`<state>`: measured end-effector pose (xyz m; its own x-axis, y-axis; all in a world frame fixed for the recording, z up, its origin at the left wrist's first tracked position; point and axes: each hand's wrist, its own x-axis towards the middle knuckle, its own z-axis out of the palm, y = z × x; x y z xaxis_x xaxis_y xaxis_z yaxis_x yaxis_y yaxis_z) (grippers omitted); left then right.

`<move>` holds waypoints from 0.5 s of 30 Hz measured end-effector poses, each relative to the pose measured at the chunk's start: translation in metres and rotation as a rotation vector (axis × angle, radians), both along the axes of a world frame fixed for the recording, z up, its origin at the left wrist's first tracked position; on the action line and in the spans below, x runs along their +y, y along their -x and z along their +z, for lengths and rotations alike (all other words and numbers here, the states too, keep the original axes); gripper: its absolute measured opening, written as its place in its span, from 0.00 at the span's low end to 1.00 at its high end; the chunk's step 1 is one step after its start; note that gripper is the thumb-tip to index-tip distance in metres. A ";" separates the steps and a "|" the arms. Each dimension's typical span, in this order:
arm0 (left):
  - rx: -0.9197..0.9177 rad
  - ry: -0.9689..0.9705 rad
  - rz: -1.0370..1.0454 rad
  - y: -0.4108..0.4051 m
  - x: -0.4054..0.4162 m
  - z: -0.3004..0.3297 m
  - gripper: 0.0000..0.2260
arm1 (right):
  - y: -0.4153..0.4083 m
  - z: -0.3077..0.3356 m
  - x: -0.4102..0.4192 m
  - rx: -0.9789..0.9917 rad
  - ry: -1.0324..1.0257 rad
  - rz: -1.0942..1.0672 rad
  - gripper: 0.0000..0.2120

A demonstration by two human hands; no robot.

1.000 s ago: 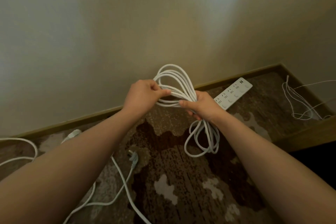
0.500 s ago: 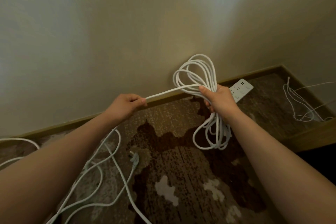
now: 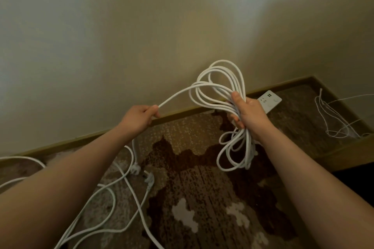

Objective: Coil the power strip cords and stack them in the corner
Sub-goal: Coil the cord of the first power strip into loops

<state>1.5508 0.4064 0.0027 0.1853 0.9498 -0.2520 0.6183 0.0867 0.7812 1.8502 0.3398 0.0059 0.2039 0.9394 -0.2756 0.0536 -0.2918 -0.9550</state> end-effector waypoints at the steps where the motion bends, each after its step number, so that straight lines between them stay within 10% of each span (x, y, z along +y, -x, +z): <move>1: 0.027 0.003 -0.024 0.005 -0.001 -0.005 0.14 | -0.002 -0.002 0.000 0.004 0.006 -0.049 0.24; 6: 0.039 -0.052 -0.098 0.003 -0.013 -0.014 0.11 | -0.002 -0.009 0.000 0.003 0.010 -0.258 0.20; 15: -0.205 -0.034 0.021 -0.072 -0.019 0.014 0.14 | 0.033 -0.019 -0.003 -0.178 -0.097 -0.013 0.25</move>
